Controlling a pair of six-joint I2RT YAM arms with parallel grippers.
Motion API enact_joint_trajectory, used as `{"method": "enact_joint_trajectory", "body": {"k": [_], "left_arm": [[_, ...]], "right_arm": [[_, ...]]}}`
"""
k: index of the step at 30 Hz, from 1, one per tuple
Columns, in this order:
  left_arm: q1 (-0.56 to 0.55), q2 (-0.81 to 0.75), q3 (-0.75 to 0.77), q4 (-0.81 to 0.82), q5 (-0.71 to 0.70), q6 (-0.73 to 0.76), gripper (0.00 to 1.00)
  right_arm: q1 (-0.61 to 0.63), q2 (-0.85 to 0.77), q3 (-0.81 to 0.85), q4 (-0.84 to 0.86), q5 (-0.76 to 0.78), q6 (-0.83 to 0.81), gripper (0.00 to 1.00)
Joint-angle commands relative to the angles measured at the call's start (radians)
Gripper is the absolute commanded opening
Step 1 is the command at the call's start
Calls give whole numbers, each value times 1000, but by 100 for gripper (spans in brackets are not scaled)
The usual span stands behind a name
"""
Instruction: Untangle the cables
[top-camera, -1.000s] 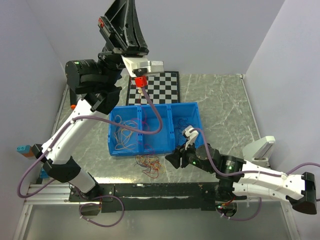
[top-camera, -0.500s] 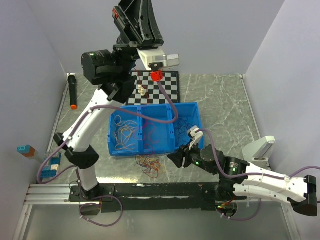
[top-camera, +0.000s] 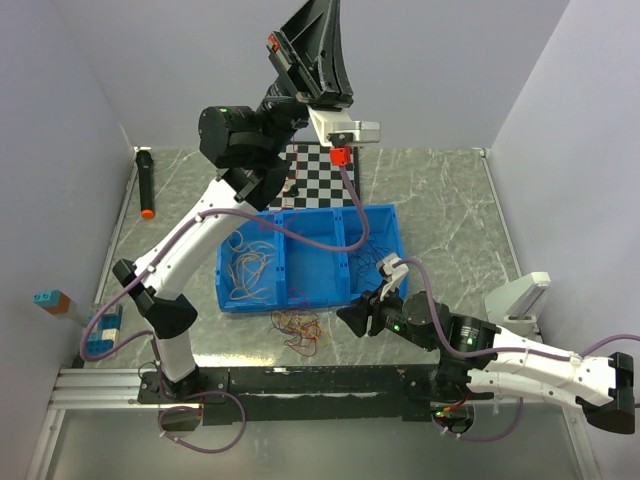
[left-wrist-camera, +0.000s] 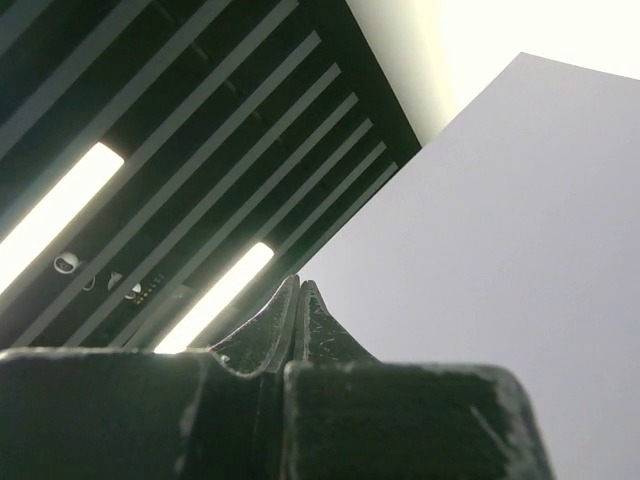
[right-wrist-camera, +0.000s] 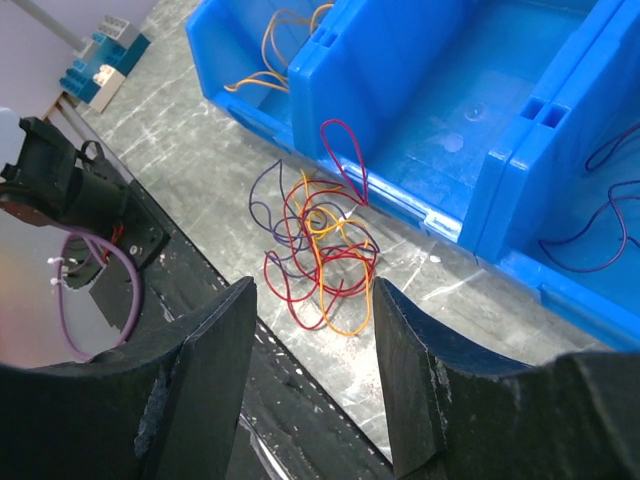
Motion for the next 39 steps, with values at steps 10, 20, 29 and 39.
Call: {"method": "enact_joint_trajectory", "body": {"k": [10, 20, 29, 39], "left_arm": [[-4, -4, 41, 51, -27, 0, 1], [27, -119, -298, 153, -106, -33, 1], [61, -94, -338, 193, -123, -55, 1], [71, -57, -259, 137, -148, -78, 1]], "right_arm": [[-4, -19, -21, 25, 20, 12, 57], [-5, -42, -33, 15, 29, 23, 57], [-7, -49, -44, 15, 34, 31, 57], [-10, -31, -45, 30, 23, 32, 57]]}}
